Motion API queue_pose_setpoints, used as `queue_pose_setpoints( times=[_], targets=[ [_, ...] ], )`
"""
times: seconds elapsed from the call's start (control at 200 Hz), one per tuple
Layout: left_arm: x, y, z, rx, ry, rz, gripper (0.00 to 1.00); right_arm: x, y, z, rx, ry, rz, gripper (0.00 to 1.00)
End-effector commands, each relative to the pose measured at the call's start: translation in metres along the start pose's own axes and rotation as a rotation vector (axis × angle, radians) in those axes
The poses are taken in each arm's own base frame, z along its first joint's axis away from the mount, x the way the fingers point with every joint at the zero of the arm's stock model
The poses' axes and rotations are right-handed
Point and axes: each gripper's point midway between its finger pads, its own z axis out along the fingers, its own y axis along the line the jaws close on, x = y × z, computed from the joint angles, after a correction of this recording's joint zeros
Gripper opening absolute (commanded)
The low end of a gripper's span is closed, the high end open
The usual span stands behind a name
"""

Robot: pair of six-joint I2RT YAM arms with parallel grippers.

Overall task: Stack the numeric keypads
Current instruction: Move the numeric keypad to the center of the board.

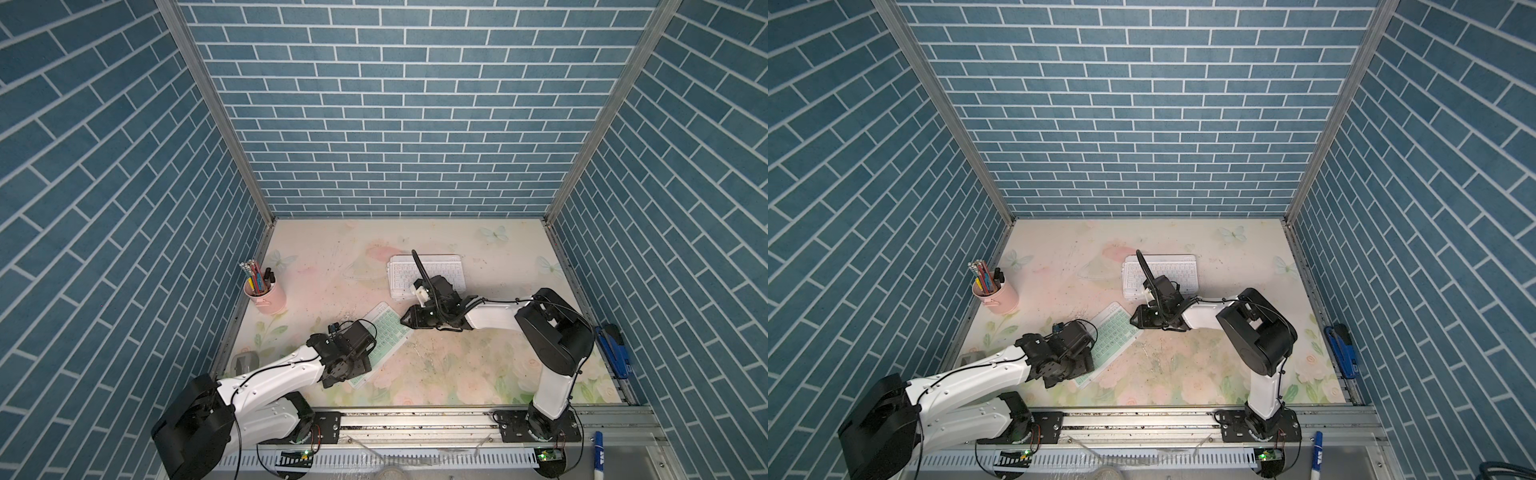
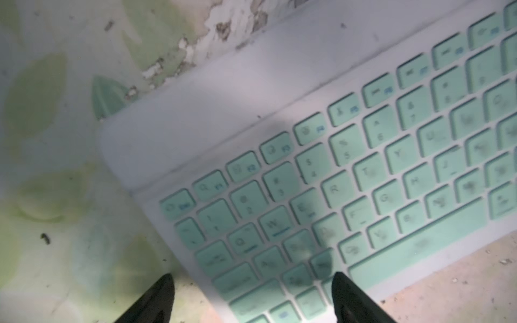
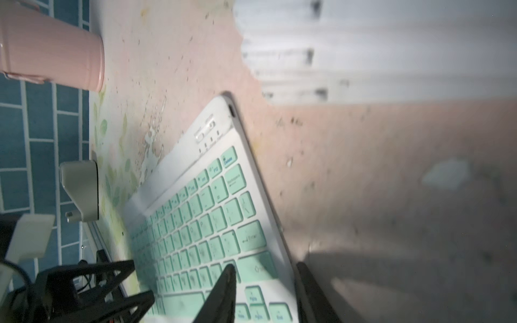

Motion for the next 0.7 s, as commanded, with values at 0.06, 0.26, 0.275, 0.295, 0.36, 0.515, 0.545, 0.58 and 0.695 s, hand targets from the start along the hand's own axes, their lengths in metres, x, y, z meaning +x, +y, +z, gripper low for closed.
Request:
queue_pose_setpoints(
  times=[0.06,0.26,0.275,0.295,0.36,0.515,0.545,0.58,0.695],
  targets=[
    [-0.014,-0.014,-0.004,0.011,-0.035,0.067,0.89,0.027,0.002,-0.015,0.011,-0.012,0.087,0.38],
    [-0.025,-0.031,-0.003,0.022,-0.052,0.126,0.89,0.042,0.005,-0.025,-0.009,-0.033,0.133,0.38],
    [-0.026,-0.032,-0.003,0.023,-0.053,0.130,0.89,0.043,0.005,-0.025,-0.010,-0.032,0.135,0.38],
    [-0.027,-0.034,-0.003,0.025,-0.055,0.136,0.89,0.044,0.006,-0.026,-0.013,-0.030,0.135,0.38],
    [-0.031,-0.039,-0.004,0.034,-0.063,0.148,0.89,0.045,0.008,-0.029,-0.020,-0.031,0.138,0.38],
    [-0.033,-0.032,-0.006,-0.003,-0.060,0.135,0.89,0.038,0.006,-0.043,0.047,-0.061,0.095,0.38],
    [-0.032,-0.028,-0.007,-0.015,-0.056,0.122,0.89,0.034,0.006,-0.046,0.065,-0.062,0.075,0.38],
    [-0.029,-0.021,-0.006,-0.031,-0.044,0.101,0.89,0.030,0.006,-0.048,0.087,-0.061,0.055,0.38],
    [-0.019,-0.001,-0.007,-0.059,-0.017,0.038,0.89,0.012,0.008,-0.050,0.088,-0.064,0.027,0.38]
  ],
)
